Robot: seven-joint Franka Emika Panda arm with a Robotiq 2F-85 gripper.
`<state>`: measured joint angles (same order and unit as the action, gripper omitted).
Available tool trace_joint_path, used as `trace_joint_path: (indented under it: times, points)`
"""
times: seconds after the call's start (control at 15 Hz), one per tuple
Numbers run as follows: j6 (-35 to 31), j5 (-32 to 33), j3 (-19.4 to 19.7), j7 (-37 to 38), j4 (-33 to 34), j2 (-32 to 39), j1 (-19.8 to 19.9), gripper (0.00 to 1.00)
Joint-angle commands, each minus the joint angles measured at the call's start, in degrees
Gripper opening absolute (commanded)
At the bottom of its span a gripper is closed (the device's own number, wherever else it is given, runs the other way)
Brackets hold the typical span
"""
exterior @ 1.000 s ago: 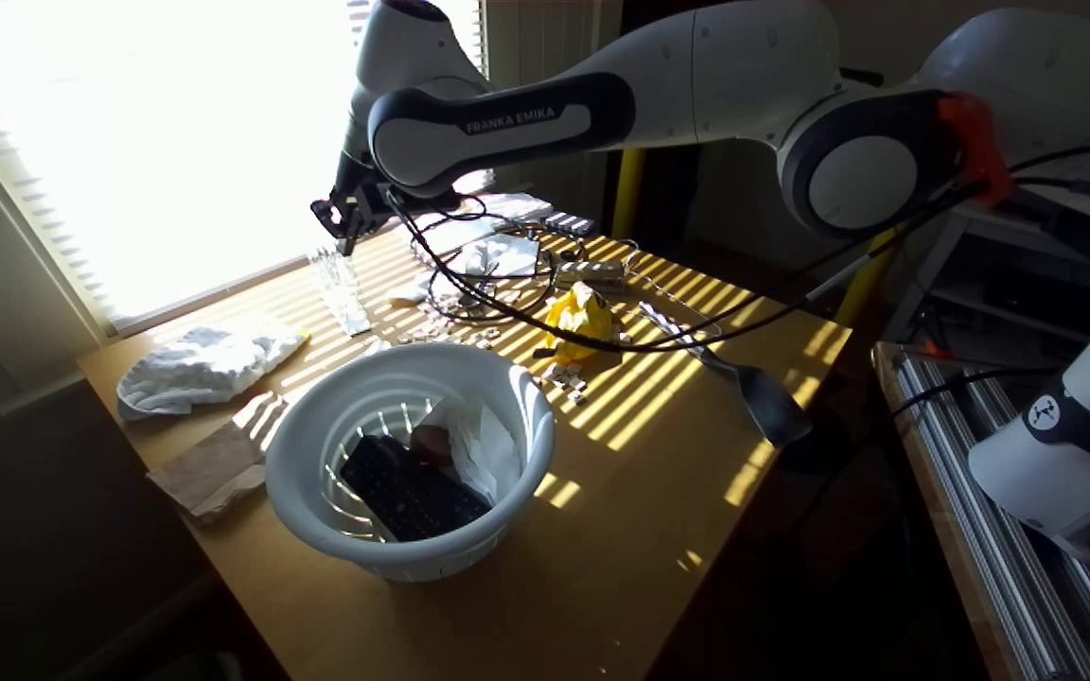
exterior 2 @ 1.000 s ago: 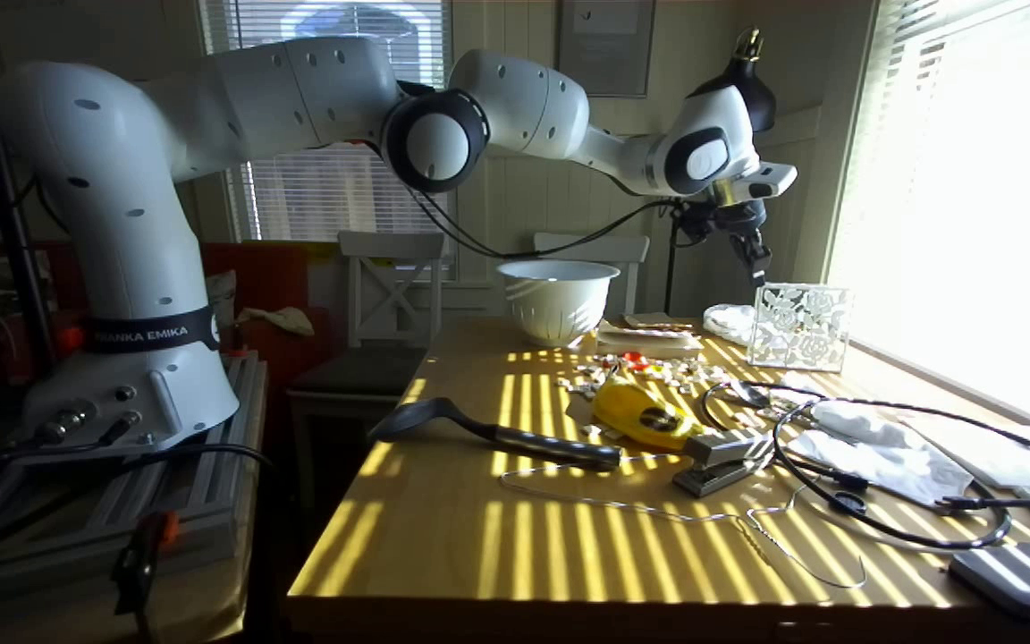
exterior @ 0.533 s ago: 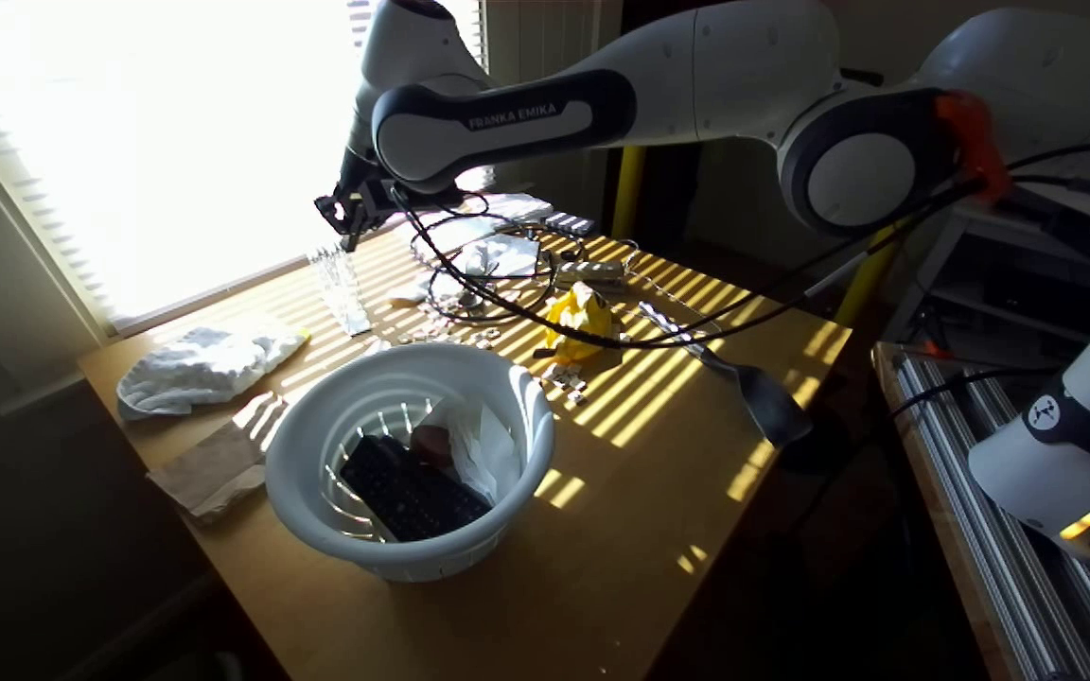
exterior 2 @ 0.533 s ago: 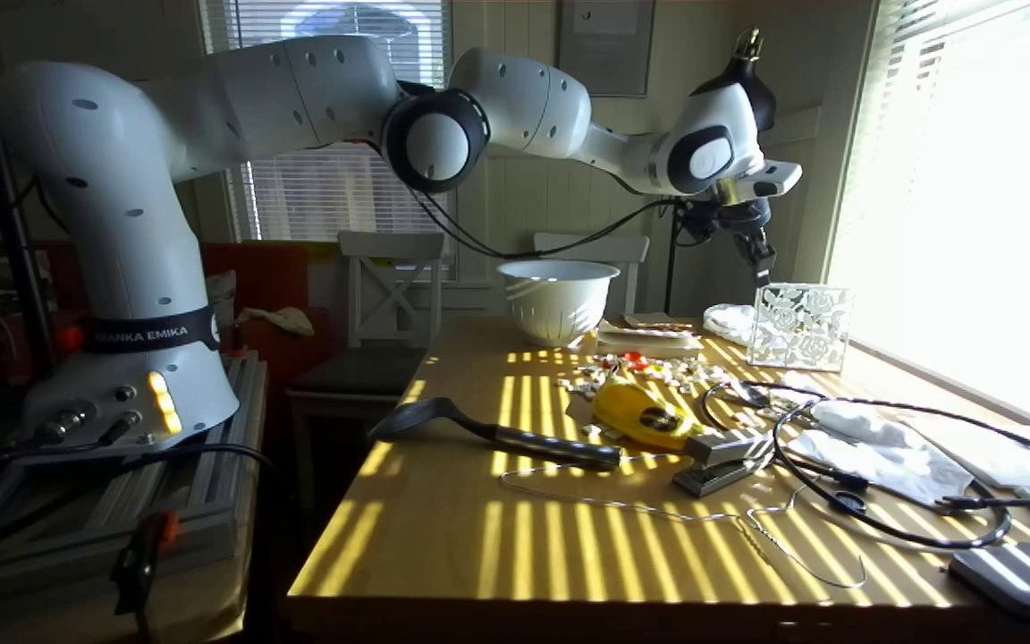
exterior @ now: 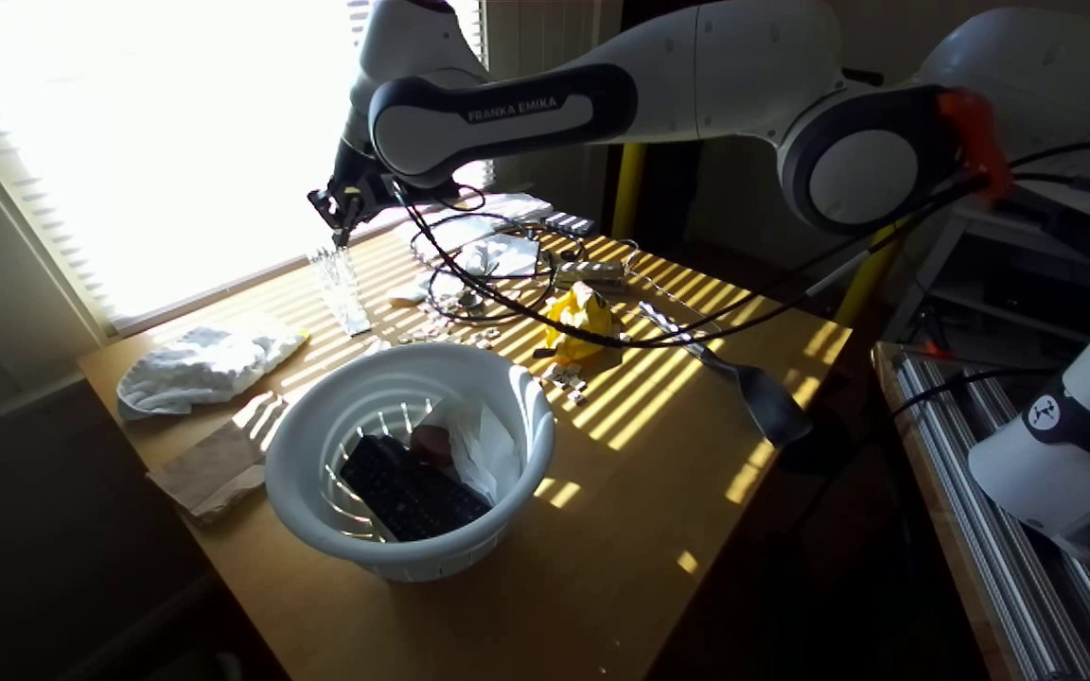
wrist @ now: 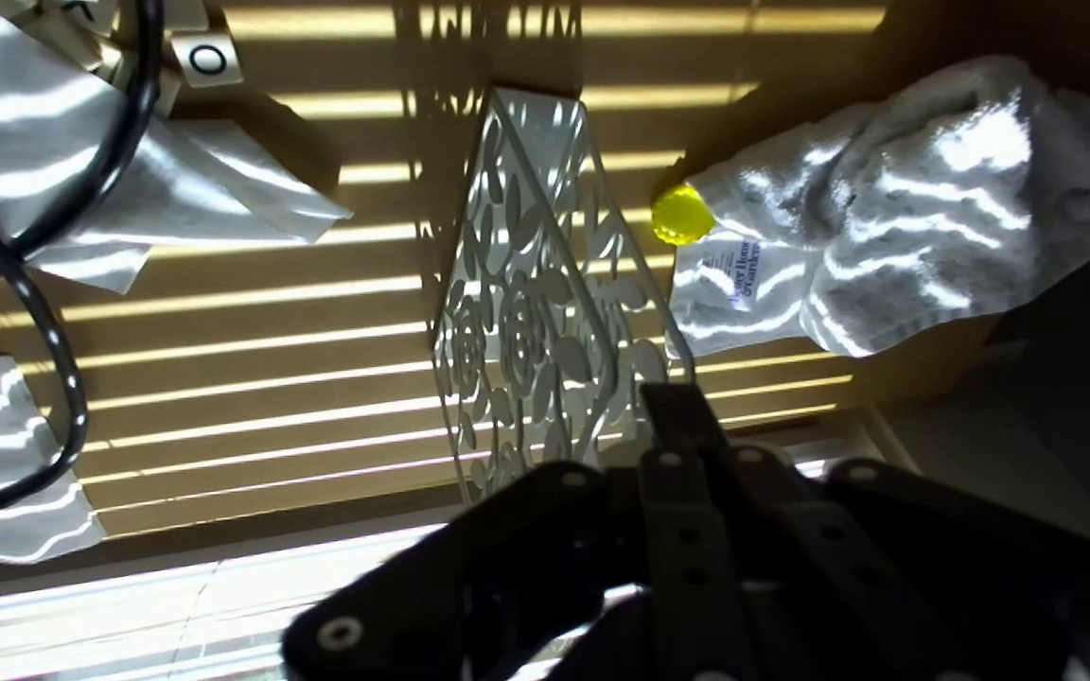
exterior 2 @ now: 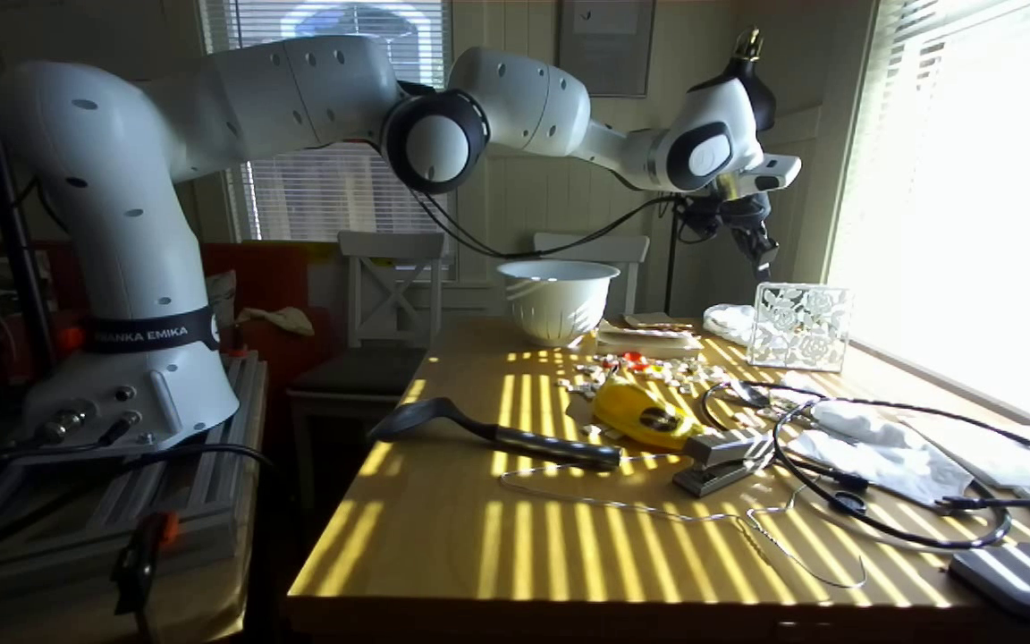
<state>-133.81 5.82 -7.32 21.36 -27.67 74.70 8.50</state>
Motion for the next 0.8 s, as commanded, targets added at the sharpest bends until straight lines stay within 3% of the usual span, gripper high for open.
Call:
trace_joint_path:
  times: [0.0,0.33,0.73]
  points:
    - [-3.0,2.0,3.5,5.9,0.9,1.3,-0.9,0.00]
    - [-8.3,3.7,10.2,13.5,1.1,2.5,-2.0,0.00]
    - [-10.7,5.4,16.2,16.2,1.1,2.5,-4.5,0.00]
